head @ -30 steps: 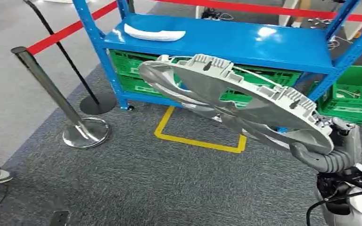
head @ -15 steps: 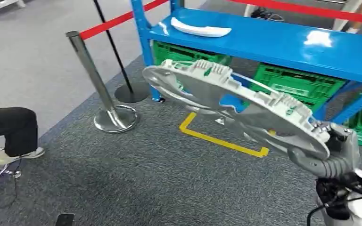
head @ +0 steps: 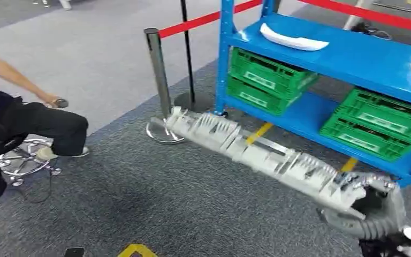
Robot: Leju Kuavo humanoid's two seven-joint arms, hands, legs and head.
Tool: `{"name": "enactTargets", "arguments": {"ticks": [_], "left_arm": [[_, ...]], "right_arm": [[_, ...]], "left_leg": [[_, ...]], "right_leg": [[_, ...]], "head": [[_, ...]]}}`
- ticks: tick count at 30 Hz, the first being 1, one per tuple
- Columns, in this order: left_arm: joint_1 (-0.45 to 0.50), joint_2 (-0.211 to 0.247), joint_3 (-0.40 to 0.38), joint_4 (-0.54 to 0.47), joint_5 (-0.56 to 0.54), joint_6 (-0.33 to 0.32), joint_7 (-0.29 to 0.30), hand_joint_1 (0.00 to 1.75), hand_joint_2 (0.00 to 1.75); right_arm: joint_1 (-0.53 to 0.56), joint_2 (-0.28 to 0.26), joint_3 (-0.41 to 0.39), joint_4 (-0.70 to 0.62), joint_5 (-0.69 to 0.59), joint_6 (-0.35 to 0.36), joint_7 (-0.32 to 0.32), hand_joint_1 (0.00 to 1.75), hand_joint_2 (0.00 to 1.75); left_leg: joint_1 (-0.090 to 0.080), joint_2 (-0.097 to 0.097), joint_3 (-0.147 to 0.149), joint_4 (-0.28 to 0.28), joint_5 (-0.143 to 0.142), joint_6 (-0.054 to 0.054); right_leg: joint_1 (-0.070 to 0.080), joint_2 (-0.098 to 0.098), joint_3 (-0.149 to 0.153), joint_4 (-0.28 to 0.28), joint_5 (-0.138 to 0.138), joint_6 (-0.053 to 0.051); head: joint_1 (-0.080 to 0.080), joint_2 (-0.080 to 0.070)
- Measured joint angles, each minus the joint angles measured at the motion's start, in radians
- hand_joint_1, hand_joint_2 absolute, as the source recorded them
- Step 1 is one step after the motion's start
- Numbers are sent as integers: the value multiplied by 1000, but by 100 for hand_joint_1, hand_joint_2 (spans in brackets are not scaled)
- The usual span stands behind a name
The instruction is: Take the parts from the cabinet and place them on the table.
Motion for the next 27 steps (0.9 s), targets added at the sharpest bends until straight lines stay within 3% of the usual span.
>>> {"name": "enactTargets", "arguments": {"ticks": [2,3,4,5,6,8,9,10,12,13,16,17,18,19,20,21,22,24,25,26,27], "left_arm": [[-1,8,8,0,12,-3,-21,0,175],[-2,15,9,1,12,1,-30,0,175],[-6,24,9,1,16,4,-39,0,175],[-12,26,11,2,28,4,-54,0,175],[-21,29,16,2,39,0,-67,0,175],[-34,30,22,3,27,-11,-66,0,175],[-35,32,21,3,4,-9,-47,0,175],[-33,32,17,5,-23,-6,-36,0,175],[-27,36,4,5,-56,-5,-37,0,175],[-27,37,2,5,-59,-5,-38,0,175],[-27,37,2,5,-60,-5,-38,0,175],[-30,38,-3,5,-67,-6,-39,0,175],[-41,39,-15,5,-71,-8,-40,0,175],[-34,45,-18,5,-69,-14,-44,0,175],[-32,46,-18,5,-66,-19,-48,0,175],[-33,50,-18,5,-62,-24,-52,0,175],[-39,53,-18,5,-55,-30,-53,0,175],[-47,56,-18,5,-47,-41,-52,0,175],[-47,56,-18,5,-44,-45,-50,0,175],[-45,57,-17,5,-40,-50,-48,0,175],[-42,58,-16,5,-37,-55,-41,0,175]], "right_arm": [[13,6,24,-11,26,-7,-14,175,175],[8,8,37,-12,27,-6,-17,175,175],[-2,12,49,-13,27,-5,-16,175,175],[-12,16,60,-13,28,-5,-12,175,175],[-19,19,68,-13,28,-12,-3,175,175],[-19,19,69,-14,-10,-26,30,175,175],[-12,19,64,-14,-48,-26,46,175,175],[-5,19,53,-14,-83,-22,48,175,175],[-5,19,25,-15,-93,-11,30,175,175],[-5,19,20,-16,-90,-11,28,175,175],[-5,19,20,-16,-90,-11,28,175,175],[-5,19,7,-19,-84,-8,23,175,175],[-2,16,-16,-29,-77,-4,21,175,175],[-3,16,-21,-30,-64,-3,20,175,175],[-4,16,-24,-34,-50,-4,20,175,175],[-5,16,-26,-36,-34,-5,19,175,175],[-4,16,-26,-36,-22,-5,17,175,175],[-4,16,-24,-37,-7,-5,15,175,175],[-2,16,-23,-38,-4,-4,16,175,175],[0,16,-23,-40,-3,-3,19,175,175],[2,16,-23,-43,-5,-4,23,175,175]], "left_leg": [[10,-19,-12,-7,13,-17],[10,-30,-15,-7,16,-22],[10,-7,-20,2,7,-24],[1,52,-40,43,-26,-29],[1,82,-75,118,-69,-33],[3,108,-142,269,-134,-36],[5,111,-151,294,-136,-37],[7,113,-138,279,-122,-37],[12,127,-57,151,-55,-38],[13,132,-44,130,-46,-39],[13,133,-40,125,-44,-39],[15,170,10,50,-21,-41],[7,183,18,5,-28,-25],[1,159,16,2,-26,-8],[7,151,17,-2,-21,1],[8,143,16,-2,-20,6],[8,131,14,-2,-17,11],[4,103,9,-1,-14,17],[3,88,8,-1,-13,18],[2,75,8,-1,-13,18],[2,60,9,-1,-13,18]], "right_leg": [[10,-18,-10,4,6,-14],[8,-30,-10,-1,13,-24],[5,-45,-9,-5,17,-31],[6,-58,-8,-9,20,-37],[10,-73,-10,-9,22,-41],[14,-108,-13,-9,23,-45],[14,-126,-15,-9,23,-45],[14,-140,-17,-9,23,-45],[12,-164,-18,-9,25,-42],[12,-167,-17,-9,25,-41],[12,-168,-17,-9,25,-41],[13,-178,-15,-7,25,-35],[23,-198,-18,-5,22,-18],[19,-225,-10,-14,25,-7],[14,-204,-19,-8,17,1],[14,-154,-29,26,-12,4],[14,-123,-58,96,-53,2],[16,-100,-136,263,-122,0],[16,-98,-158,303,-128,-3],[17,-97,-156,294,-110,-6],[18,-95,-134,243,-73,-10]], "head": [[0,0],[3,0],[2,0],[-12,0],[-17,0],[-16,0],[-16,0],[-17,0],[-17,0],[-17,0],[-17,0],[-17,0],[-11,0],[-11,0],[-10,0],[-7,0],[-3,0],[0,0],[-1,0],[-1,0],[-1,0]]}}
